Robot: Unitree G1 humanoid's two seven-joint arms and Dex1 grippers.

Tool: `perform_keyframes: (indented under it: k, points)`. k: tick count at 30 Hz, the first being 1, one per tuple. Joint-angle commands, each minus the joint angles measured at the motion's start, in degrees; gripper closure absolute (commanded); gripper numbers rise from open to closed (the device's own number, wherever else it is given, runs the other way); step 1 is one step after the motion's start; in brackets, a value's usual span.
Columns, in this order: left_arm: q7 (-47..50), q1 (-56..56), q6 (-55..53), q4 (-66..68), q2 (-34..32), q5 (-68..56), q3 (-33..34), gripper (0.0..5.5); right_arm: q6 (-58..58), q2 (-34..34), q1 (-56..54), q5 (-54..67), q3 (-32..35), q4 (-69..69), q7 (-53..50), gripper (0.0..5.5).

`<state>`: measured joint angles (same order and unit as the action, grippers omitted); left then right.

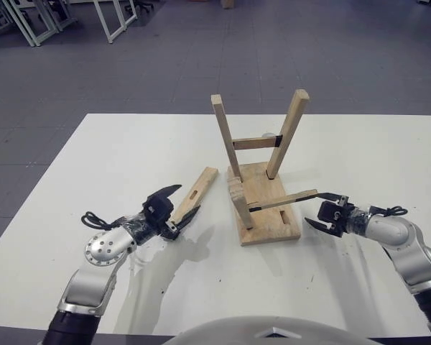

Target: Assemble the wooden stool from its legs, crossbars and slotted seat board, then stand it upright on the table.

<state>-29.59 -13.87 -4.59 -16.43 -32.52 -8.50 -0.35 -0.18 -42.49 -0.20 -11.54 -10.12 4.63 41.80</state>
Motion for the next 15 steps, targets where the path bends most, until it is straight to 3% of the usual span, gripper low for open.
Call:
perform_keyframes:
  k: [1, 12, 15]
  points:
    - [5.79, -8.13, -5.0, -3.17, 3.52, 3.37, -0.47, 1.76, 2.02, 0.86, 1.36, -0.27, 0.36, 2.5, -1.04, 1.96]
    - [5.51, -8.63, -13.67, 2.43, 6.93, 0.24, 0.44, 1.76, 3.25, 1.29, 0.97, 0.98, 0.61, 3.05, -0.71, 1.96]
    - [6.02, -7.47, -17.53, 2.23, 7.49, -0.42, 0.18, 2.25, 5.09, 1.62, 0.89, 4.71, 3.23, 3.39, -0.03, 1.96]
